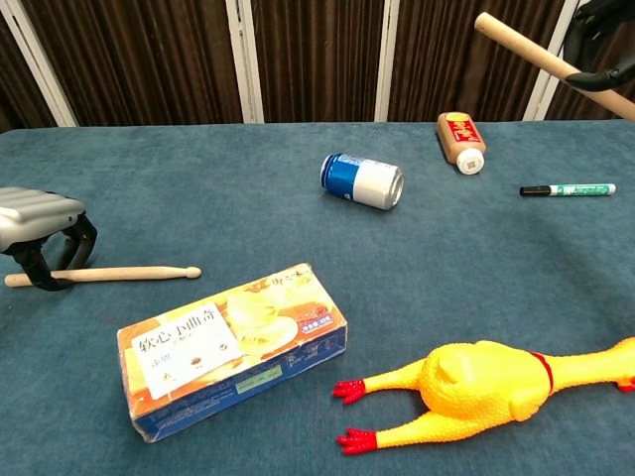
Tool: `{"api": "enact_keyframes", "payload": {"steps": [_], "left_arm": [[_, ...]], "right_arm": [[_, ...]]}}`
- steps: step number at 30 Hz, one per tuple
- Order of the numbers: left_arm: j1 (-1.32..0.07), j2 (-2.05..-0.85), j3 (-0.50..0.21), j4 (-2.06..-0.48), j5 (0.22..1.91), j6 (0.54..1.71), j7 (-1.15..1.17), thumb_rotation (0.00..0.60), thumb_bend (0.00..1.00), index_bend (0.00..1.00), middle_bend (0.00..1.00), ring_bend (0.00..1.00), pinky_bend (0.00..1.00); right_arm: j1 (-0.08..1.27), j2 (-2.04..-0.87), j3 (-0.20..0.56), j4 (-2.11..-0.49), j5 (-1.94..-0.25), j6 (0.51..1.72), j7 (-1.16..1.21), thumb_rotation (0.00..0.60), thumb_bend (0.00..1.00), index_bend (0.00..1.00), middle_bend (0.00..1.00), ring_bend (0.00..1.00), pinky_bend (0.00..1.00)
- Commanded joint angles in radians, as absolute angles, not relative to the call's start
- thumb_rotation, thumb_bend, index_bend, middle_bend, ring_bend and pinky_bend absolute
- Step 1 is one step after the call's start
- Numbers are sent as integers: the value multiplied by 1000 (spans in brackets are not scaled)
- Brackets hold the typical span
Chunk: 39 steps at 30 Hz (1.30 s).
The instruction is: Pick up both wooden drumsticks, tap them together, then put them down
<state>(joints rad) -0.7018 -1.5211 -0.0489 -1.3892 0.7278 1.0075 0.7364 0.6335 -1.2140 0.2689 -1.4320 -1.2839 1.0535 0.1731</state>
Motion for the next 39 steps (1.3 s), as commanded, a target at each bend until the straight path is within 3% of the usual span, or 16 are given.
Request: {"api": "enact_keyframes", "payload": {"steps": [1,21,39], "left_arm": [[-700,-1524,-50,-1384,730,1011,734,600,481,603,577,95,0],[-678,-1527,-55,-1353,830,1030,664,600,481,617,589,98,0],[-626,-1475,-91,-1363,1181,1160,329,600,482,623,590,98,0]], "right_arm": [[632,-1214,268,-1434,-1285,1055,171,600,500,659,657,395,11],[630,-1212,274,-1446,-1274,1059,158,600,500,659,659,396,11],[643,-1222,285,-1453,-1258,1053,136,600,500,659,659,395,11]]}}
